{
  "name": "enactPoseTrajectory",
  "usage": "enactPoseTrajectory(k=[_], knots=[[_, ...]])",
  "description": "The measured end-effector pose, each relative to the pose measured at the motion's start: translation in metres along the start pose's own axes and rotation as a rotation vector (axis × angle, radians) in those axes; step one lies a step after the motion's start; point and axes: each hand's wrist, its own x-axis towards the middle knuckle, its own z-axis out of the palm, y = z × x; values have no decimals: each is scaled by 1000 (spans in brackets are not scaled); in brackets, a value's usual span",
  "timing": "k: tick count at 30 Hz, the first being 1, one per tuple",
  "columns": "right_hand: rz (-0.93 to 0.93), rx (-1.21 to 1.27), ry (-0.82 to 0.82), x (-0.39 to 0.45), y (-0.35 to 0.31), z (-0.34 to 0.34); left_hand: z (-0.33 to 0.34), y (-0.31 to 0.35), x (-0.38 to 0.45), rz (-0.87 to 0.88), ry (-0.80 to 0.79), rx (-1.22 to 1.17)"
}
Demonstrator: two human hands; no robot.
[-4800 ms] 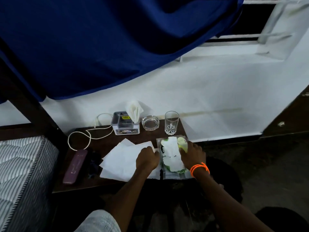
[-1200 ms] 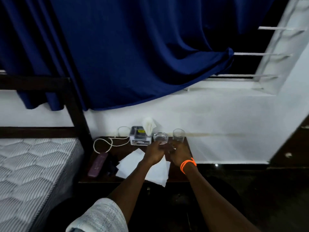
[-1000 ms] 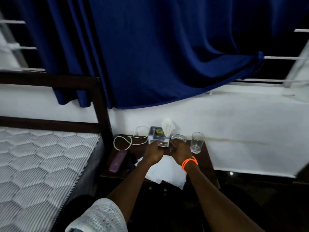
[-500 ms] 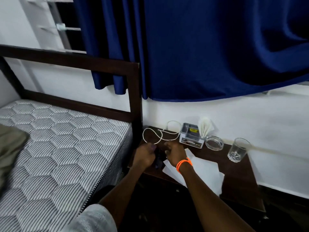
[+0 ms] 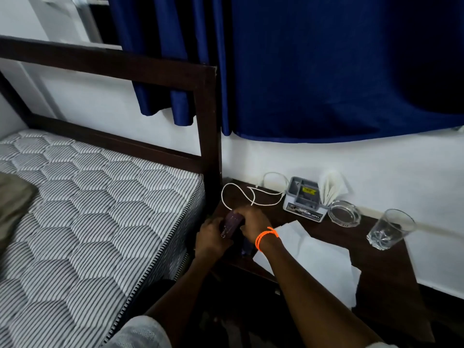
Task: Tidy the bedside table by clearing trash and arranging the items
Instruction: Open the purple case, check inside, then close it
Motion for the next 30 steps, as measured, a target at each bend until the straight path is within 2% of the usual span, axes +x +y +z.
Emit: enactPoseTrajectory(k=[7, 14, 18, 24, 30], knots=[[-60, -73, -104, 7, -2, 4, -11, -2, 5, -82, 28, -259], [-214, -76, -128, 3, -36, -45, -67, 22, 5, -87, 67, -619], [-276, -27, -6, -7, -59, -86, -103, 42, -1, -54, 92, -817], [-369, 75, 160, -27, -90, -142, -147, 89, -23, -30, 63, -1244], [-369, 231, 229, -44, -121, -181, -171, 128, -51, 15, 8, -1670]])
